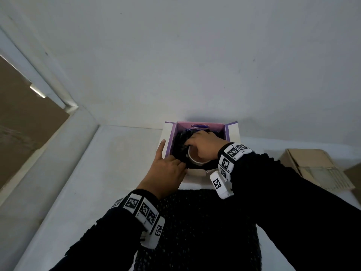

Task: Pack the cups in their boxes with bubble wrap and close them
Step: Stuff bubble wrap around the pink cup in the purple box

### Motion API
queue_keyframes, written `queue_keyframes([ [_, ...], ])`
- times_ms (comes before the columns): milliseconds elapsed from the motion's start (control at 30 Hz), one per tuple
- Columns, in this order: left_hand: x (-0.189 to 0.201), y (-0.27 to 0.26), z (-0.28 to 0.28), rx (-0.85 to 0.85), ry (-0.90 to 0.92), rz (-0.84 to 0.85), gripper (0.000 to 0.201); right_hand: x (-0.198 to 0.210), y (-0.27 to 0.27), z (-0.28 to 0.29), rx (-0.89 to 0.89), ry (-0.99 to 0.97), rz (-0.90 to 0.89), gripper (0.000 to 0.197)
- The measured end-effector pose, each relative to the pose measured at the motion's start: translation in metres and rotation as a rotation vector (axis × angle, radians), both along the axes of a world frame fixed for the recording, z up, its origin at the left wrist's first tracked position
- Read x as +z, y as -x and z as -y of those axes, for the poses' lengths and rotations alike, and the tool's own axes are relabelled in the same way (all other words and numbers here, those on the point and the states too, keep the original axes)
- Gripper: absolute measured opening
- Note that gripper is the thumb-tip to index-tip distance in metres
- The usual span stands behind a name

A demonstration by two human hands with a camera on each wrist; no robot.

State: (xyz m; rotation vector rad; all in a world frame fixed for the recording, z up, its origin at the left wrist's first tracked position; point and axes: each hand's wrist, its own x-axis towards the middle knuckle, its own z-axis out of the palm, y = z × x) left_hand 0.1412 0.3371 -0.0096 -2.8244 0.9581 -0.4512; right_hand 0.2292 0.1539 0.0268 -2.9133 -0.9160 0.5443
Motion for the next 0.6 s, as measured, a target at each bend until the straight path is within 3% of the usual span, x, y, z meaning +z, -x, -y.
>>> queue_keyframes([
  [167, 0.002, 0.009, -0.003, 0.014, 0.043, -0.044, 0.019, 0.022, 0.018, 0.020, -0.165, -0.400, 0.131, 0.037],
  [300, 0.003, 0.033, -0.005, 0.047, 0.261, -0.063, 0.017, 0.023, 0.072, 0.045, -0.282, -0.770, 0.337, 0.025],
  [400, 0.003, 0.057, -0.001, 0.032, 0.381, -0.048, 0.018, -0.001, 0.118, 0.060, -0.350, -0.786, 0.581, 0.012],
  [467, -0.001, 0.072, 0.005, 0.014, 0.377, -0.044, 0.014, -0.024, 0.147, 0.067, -0.434, -0.767, 0.624, 0.009],
  [600, -0.026, 0.099, 0.018, 0.026, 0.177, -0.251, 0.017, -0.073, 0.189, 0.074, -0.498, -0.532, 0.349, 0.017],
])
